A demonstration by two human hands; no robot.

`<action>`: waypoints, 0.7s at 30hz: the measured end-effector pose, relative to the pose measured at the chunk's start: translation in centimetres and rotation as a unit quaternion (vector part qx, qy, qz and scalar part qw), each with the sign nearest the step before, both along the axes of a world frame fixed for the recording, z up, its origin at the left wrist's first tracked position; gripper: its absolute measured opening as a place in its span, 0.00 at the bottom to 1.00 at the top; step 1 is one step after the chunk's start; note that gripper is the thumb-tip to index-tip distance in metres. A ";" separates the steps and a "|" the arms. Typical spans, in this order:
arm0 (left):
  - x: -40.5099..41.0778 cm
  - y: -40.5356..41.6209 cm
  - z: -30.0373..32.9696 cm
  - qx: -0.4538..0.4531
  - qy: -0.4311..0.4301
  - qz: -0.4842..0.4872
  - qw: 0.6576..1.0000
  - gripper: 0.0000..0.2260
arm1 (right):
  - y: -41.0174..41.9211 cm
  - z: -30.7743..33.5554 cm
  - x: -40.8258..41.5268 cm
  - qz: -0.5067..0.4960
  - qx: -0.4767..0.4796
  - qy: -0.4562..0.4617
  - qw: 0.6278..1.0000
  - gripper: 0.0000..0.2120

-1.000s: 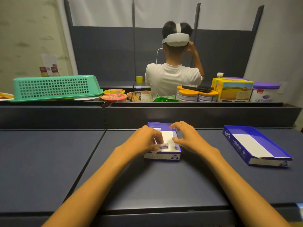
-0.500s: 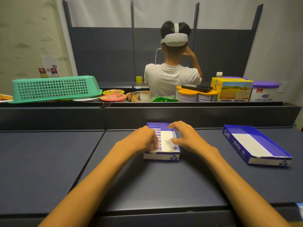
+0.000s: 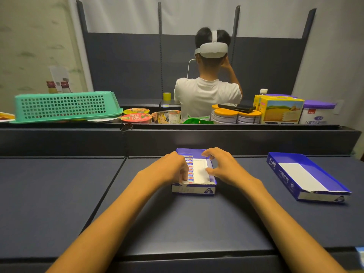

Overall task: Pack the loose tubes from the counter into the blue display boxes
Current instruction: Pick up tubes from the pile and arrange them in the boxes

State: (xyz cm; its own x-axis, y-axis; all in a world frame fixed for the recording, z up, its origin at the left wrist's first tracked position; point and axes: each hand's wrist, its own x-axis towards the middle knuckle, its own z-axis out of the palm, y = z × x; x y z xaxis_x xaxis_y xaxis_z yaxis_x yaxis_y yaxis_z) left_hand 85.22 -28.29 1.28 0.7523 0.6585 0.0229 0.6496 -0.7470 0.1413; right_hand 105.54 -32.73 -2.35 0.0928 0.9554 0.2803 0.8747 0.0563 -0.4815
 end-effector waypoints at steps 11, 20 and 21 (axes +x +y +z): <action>-0.7 -0.1 0.5 -0.025 -0.008 -0.020 0.999 0.11 | -0.2 0.2 -0.2 -0.002 -0.004 -0.004 1.000 0.23; -0.8 0.0 0.0 -0.020 -0.015 -0.022 0.999 0.11 | -0.2 0.3 -0.3 -0.002 -0.008 -0.005 1.000 0.23; -0.8 0.1 0.0 -0.018 -0.017 -0.023 0.999 0.11 | -0.2 0.3 -0.2 -0.002 -0.007 -0.005 1.000 0.23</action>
State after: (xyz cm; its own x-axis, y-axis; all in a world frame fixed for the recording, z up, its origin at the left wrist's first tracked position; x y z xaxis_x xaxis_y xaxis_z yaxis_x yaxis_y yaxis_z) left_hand 84.39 -28.19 1.23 0.7813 0.6236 0.0251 0.6088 -0.7704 0.1895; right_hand 105.30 -32.91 -2.07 0.0940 0.9590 0.2672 0.8798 0.0456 -0.4732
